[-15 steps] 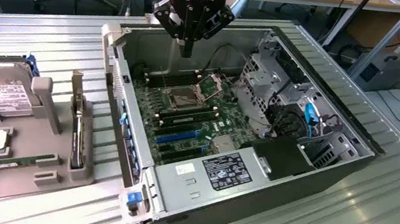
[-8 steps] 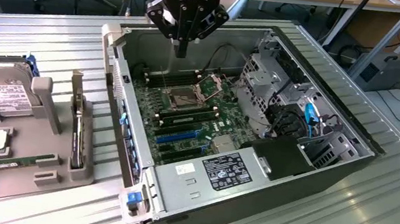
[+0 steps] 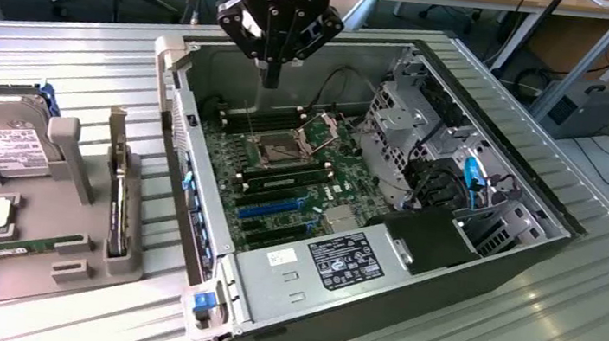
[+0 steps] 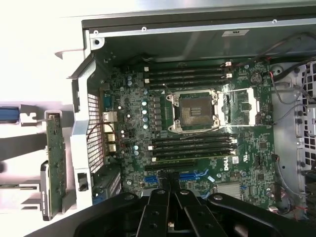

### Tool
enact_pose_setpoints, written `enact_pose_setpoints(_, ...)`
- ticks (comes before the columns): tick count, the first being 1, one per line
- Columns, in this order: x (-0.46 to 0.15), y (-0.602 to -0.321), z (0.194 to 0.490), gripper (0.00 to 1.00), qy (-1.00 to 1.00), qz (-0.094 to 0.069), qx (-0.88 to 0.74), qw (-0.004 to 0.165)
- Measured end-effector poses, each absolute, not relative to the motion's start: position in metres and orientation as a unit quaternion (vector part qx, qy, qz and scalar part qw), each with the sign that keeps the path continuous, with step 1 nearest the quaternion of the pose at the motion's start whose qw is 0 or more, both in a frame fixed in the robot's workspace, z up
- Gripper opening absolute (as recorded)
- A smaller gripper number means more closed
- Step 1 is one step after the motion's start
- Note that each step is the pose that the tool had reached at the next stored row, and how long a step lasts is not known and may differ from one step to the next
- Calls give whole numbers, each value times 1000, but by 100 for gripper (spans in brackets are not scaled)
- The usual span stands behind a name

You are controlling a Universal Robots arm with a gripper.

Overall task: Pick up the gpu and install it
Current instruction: 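Reach for the gpu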

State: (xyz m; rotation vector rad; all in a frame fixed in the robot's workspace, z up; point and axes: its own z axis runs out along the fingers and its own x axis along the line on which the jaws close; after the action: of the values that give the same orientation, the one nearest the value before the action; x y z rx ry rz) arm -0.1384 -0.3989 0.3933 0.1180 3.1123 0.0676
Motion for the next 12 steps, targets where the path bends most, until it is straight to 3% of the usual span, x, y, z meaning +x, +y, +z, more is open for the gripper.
enact_pose_setpoints(12, -151, -399, 393, 11, 999, 22, 38, 13)
